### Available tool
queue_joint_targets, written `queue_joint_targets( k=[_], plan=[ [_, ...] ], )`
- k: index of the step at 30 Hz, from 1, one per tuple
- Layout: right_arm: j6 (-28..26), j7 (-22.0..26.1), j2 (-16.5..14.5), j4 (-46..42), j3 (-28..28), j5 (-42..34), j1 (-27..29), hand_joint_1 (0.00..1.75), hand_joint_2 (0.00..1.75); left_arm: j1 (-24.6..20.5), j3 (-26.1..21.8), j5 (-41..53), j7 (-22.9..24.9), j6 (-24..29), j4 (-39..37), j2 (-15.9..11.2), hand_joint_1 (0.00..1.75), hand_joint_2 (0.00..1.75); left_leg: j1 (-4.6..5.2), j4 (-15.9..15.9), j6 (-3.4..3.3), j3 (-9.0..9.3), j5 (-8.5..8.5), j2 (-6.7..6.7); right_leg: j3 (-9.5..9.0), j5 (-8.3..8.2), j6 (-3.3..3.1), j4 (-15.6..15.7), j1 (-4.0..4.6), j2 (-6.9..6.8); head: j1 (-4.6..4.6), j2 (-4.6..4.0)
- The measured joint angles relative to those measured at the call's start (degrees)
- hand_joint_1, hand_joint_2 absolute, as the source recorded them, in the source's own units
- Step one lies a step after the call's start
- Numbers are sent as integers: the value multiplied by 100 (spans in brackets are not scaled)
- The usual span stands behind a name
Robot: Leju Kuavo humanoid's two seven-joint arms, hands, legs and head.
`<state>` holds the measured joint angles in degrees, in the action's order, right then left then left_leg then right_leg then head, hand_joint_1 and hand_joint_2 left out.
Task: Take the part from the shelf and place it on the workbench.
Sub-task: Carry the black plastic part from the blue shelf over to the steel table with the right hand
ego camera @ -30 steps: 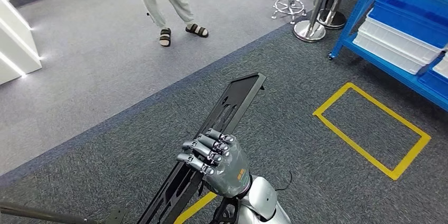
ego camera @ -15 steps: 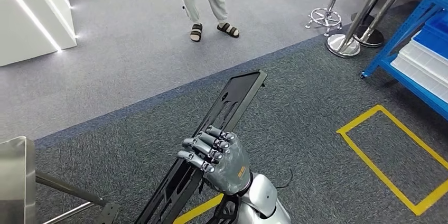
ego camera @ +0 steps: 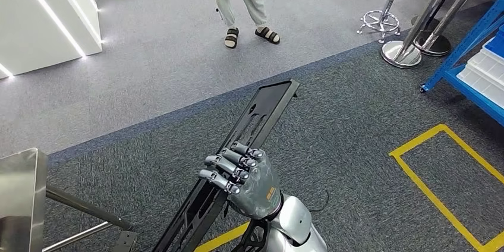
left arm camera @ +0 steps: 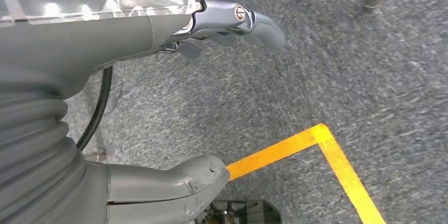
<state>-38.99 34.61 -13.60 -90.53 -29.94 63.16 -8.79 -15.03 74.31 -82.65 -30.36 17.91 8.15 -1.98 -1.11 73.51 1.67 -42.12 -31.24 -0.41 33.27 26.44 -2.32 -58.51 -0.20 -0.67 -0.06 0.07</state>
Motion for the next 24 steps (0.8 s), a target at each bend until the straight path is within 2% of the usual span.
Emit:
queue_joint_targets(
  k=[1,3,4,5,8,10,11,13,14,15,16,17,18,20,22,24],
  plan=[
    [0,-7,0,5,0,4,-3,175,175,6,0,12,-39,-17,0,3,0,175,-6,-241,0,124,158,10,-4,10,12,-9,-2,-14,1,0],
    [0,-15,-1,8,0,12,-7,175,175,3,0,40,-101,-38,0,7,0,175,-3,-1036,-21,549,498,51,-21,37,51,-24,5,-40,0,0],
    [0,-17,-1,8,-1,13,-10,175,175,-1,0,46,-118,-41,0,10,0,175,10,-1341,-52,710,592,63,-27,47,76,-30,13,-49,1,0],
    [0,-22,0,8,-1,13,-12,175,175,-1,0,50,-126,-43,0,14,0,175,25,-1504,-88,793,622,69,-29,53,102,-30,22,-54,1,0],
    [0,-35,1,8,-1,14,-17,175,175,8,0,52,-145,-48,0,26,0,175,37,-1570,-206,808,637,36,-36,58,193,-16,21,-60,1,0],
    [-1,-42,2,8,-1,17,-19,175,175,1,0,51,-205,-69,0,49,0,175,19,-1609,-282,821,667,24,54,225,245,-238,10,-23,2,0],
    [-1,-46,4,8,-1,20,-19,175,175,-4,1,46,-248,-87,0,67,0,175,17,-1621,-314,825,675,21,186,400,261,-532,3,3,2,0],
    [-1,-61,10,13,0,40,-16,175,175,-9,1,38,-330,-121,0,113,0,175,38,-1620,-350,816,672,17,576,773,272,-1325,0,37,3,0],
    [-1,-67,12,18,1,58,-14,175,175,-9,2,36,-359,-132,0,136,0,175,49,-1617,-357,813,669,10,728,846,271,-1608,0,41,2,0],
    [-1,-73,13,22,1,76,-13,175,175,-9,2,37,-380,-139,0,160,0,175,59,-1612,-360,813,667,1,790,807,262,-1693,2,43,2,0],
    [0,-77,14,24,2,90,-12,175,175,-10,2,37,-394,-143,0,178,0,175,66,-1607,-361,814,664,-11,766,692,249,-1609,3,44,2,0],
    [-1,-78,14,25,2,97,-12,175,175,-12,2,38,-403,-145,0,193,0,175,73,-1601,-362,818,660,-23,669,529,231,-1382,5,45,2,0],
    [-1,-78,14,24,2,99,-13,175,175,-14,2,39,-407,-145,0,212,0,175,78,-1594,-359,823,654,-36,513,344,206,-1049,10,49,2,0],
    [-1,-78,14,24,2,101,-13,175,175,-21,2,40,-412,-147,0,258,0,175,94,-1574,-338,825,637,-55,205,92,146,-387,37,65,2,1],
    [0,-79,14,24,2,104,-13,175,175,-24,2,42,-416,-147,0,294,0,175,99,-1560,-287,814,623,-64,65,15,108,-64,69,72,2,1],
    [0,-80,13,24,2,107,-13,175,175,-26,2,46,-420,-149,0,304,0,175,95,-1568,-224,816,620,-65,62,4,81,-39,73,68,2,0]
  ],
)
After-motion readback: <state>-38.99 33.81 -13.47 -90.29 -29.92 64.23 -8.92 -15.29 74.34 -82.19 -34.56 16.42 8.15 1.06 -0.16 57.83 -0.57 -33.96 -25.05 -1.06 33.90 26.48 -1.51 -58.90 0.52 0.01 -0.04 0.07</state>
